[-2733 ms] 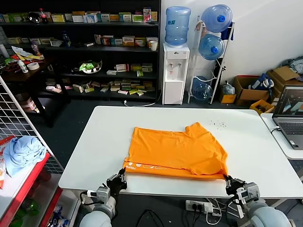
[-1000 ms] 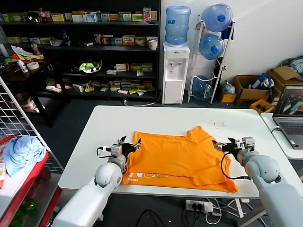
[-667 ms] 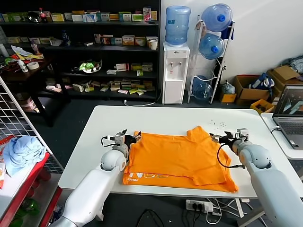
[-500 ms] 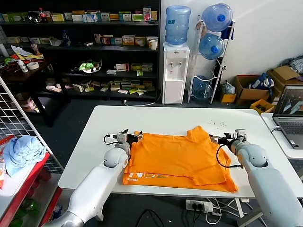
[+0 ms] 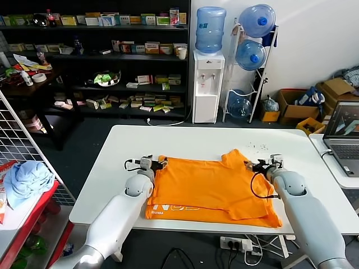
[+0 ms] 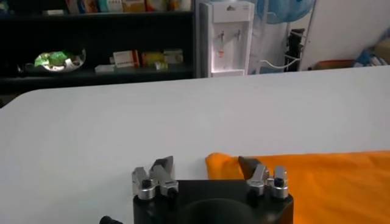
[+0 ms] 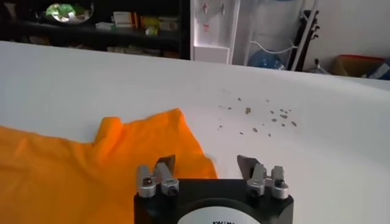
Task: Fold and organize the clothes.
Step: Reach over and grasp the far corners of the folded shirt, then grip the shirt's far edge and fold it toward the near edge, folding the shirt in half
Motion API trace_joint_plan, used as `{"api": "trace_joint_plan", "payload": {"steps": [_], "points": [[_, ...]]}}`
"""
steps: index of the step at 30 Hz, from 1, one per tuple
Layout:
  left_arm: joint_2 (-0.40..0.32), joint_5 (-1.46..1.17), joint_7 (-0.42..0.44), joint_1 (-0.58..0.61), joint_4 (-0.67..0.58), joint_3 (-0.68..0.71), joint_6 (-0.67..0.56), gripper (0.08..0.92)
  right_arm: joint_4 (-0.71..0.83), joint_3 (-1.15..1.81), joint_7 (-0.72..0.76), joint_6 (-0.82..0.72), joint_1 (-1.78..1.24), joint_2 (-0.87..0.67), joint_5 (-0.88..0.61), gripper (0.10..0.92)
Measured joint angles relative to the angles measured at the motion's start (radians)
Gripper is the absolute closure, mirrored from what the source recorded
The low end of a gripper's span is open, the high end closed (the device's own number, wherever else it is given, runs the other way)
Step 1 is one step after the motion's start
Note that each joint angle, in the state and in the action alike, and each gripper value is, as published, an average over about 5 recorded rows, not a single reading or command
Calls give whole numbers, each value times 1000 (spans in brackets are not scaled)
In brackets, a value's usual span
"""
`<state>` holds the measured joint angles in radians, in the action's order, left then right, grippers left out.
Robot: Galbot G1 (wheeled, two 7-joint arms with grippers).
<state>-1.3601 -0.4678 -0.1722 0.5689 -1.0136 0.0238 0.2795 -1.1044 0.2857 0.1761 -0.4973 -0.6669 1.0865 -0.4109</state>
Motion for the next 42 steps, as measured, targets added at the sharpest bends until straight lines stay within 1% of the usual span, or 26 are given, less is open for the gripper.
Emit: {"api": "trace_joint_plan", "payload": {"steps": [2, 14, 17, 20, 22, 30, 36, 42], "points": [[1, 1, 0, 6, -3, 0, 0, 380, 6, -2, 0, 4, 0, 4, 3, 476], [21, 1, -4, 55, -44, -4, -2, 727, 23, -6, 1, 34, -3, 28, 21, 822], [30, 0, -7, 69, -61, -5, -8, 813, 11, -6, -6, 42, -11, 26, 18, 886], [41, 3, -12, 85, -79, -4, -20, 884, -14, -6, -14, 46, -21, 20, 11, 900], [50, 6, -14, 97, -95, -4, -30, 902, -36, -5, -21, 46, -31, 14, 6, 900], [105, 11, -23, 153, -195, -12, -67, 904, -179, 15, -57, 34, -111, -29, -20, 900], [163, 6, -36, 216, -319, -26, -77, 904, -330, 49, -91, 16, -221, -81, -30, 900], [222, 5, -55, 308, -456, -42, -74, 904, -485, 101, -117, -5, -362, -126, -28, 900]]}}
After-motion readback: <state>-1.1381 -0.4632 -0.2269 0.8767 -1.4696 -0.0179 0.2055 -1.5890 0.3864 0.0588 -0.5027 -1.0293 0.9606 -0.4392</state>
